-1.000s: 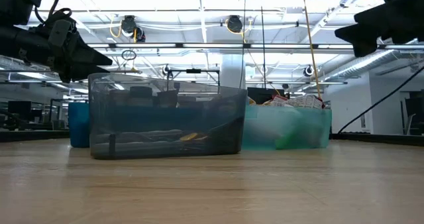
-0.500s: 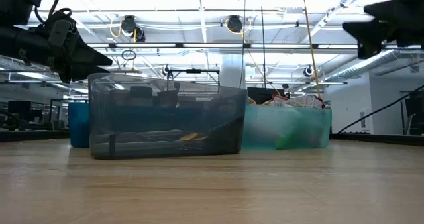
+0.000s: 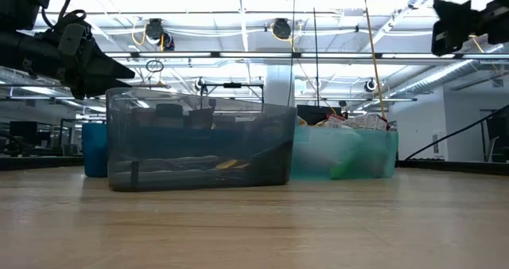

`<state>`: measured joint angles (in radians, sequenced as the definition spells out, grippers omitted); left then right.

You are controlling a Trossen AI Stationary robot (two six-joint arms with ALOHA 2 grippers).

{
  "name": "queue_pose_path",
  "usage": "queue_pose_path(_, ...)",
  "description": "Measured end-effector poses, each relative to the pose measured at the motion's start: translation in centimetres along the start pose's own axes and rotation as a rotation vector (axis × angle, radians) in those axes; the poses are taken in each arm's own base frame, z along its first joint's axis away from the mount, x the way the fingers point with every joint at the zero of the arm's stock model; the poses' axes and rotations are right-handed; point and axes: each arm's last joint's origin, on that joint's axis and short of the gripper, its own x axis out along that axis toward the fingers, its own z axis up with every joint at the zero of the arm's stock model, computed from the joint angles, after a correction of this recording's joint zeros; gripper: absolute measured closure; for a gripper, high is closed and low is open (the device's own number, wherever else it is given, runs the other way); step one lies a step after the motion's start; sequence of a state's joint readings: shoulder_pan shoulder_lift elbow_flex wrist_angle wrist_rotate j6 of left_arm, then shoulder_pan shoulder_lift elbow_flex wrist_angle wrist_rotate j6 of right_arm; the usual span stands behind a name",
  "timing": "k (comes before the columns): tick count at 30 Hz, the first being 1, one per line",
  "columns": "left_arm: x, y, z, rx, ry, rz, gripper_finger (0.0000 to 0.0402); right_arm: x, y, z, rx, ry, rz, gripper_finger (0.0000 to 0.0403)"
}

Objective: Pick & Place Food Item
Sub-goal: Return to Home Position

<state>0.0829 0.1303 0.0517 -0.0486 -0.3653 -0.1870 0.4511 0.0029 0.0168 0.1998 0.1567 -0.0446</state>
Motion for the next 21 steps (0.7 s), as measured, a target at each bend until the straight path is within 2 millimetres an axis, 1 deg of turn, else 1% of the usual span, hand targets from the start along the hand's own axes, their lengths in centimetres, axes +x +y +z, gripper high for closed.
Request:
queue_pose_path(2,0.0,0.0,0.0,0.0,0.0,0.0,0.0094,0.0,0.09,0.06,-0.031,-0.007,0.03,0.019)
queue_pose_path(8,0.0,0.0,0.0,0.0,0.0,0.0,0.0094,0.02,0.08,0.03,-0.075,-0.005,0.027,0.019)
queue_pose_path(21,0.0,0.0,0.0,0.0,0.0,0.0,0.0094,0.02,0.08,0.02,-0.073,-0.005,0.027,0.019)
